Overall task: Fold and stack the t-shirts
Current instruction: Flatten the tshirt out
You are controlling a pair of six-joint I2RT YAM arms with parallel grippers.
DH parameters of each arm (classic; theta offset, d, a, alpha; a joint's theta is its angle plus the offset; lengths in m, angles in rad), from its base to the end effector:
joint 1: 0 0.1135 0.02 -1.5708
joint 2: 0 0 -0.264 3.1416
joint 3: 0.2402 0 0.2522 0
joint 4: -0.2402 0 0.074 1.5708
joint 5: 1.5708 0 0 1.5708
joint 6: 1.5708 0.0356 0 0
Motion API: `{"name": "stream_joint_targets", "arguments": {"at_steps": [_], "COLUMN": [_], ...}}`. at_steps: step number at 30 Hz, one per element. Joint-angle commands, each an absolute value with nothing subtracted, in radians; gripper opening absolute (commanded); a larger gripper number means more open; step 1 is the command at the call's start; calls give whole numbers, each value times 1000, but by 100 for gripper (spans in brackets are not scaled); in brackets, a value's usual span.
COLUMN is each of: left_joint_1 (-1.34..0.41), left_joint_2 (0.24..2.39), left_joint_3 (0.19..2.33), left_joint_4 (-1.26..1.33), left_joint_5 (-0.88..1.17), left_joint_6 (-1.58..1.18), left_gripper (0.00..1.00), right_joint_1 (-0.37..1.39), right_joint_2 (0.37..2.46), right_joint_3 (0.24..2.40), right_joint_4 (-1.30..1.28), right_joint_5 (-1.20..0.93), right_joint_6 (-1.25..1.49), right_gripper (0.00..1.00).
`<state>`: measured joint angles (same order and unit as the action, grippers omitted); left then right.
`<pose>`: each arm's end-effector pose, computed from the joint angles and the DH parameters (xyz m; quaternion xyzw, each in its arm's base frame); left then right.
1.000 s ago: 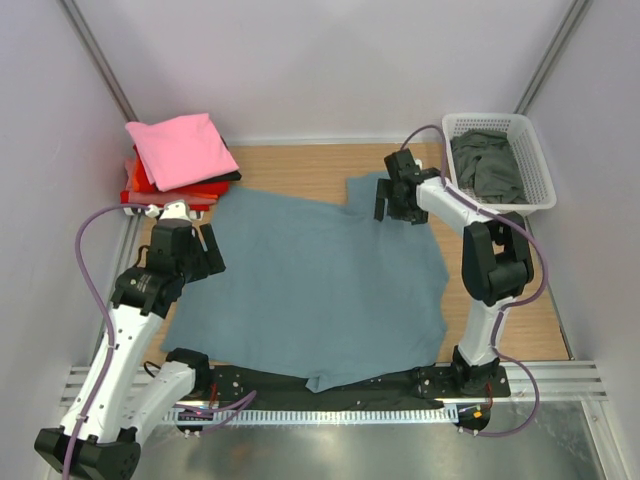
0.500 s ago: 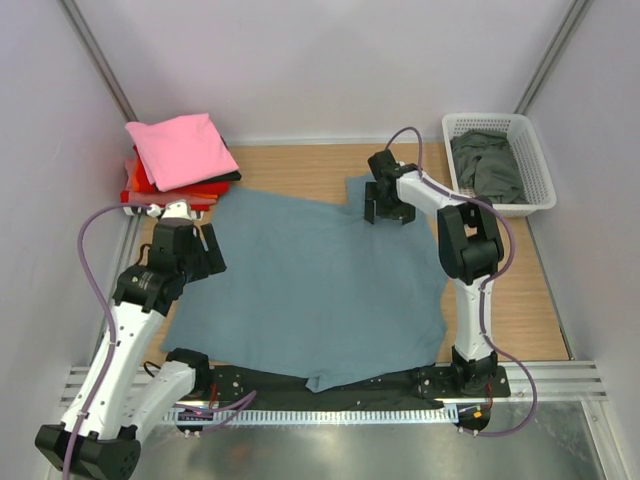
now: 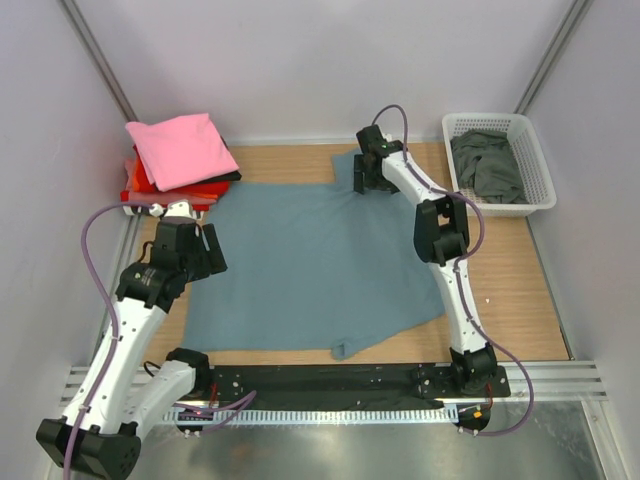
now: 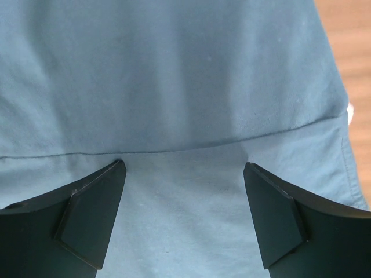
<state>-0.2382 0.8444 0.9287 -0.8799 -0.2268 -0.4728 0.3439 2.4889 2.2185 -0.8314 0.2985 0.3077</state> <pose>0.1571 -0.0299 0.3136 -0.1501 0.9085 -0.0325 0.3885 0.5031 0.1691 0.1699 0.0171 0.9623 -0.0635 0.2640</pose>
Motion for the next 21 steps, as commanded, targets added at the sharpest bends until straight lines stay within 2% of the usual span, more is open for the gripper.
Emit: {"name": "stream_joint_targets", "arguments": {"at_steps": [1,4,11,17,20,21], "left_joint_1": [-238,-238,-238,-239,-239,-239], "left_joint_2": [847,854,858,847,835,830], "left_joint_3": [928,931,933,934,934,933], "left_joint_4": [-851,-853,-854,-847,-845,-842], "left_joint_5": [-244,-242,-239,-192,-189,-186], "left_joint_6": [-488,-488,-488,-479,-477,-477], "left_gripper": [74,74,74,73,73,73], "right_joint_1": [321,310,299,287,279,278], "right_joint_2": [2663,2683,2514,2248,2077,1966], "right_joint_3": [2429,2514,2375,2238,2081,1946], "right_joint_4": [-887,-803,-603,-624,-650,-649], "right_joint_5": [311,290,233,258,287,290], "right_joint_6": [276,267,255,248,290,308], "right_gripper": [91,94,96,97,97,96]}}
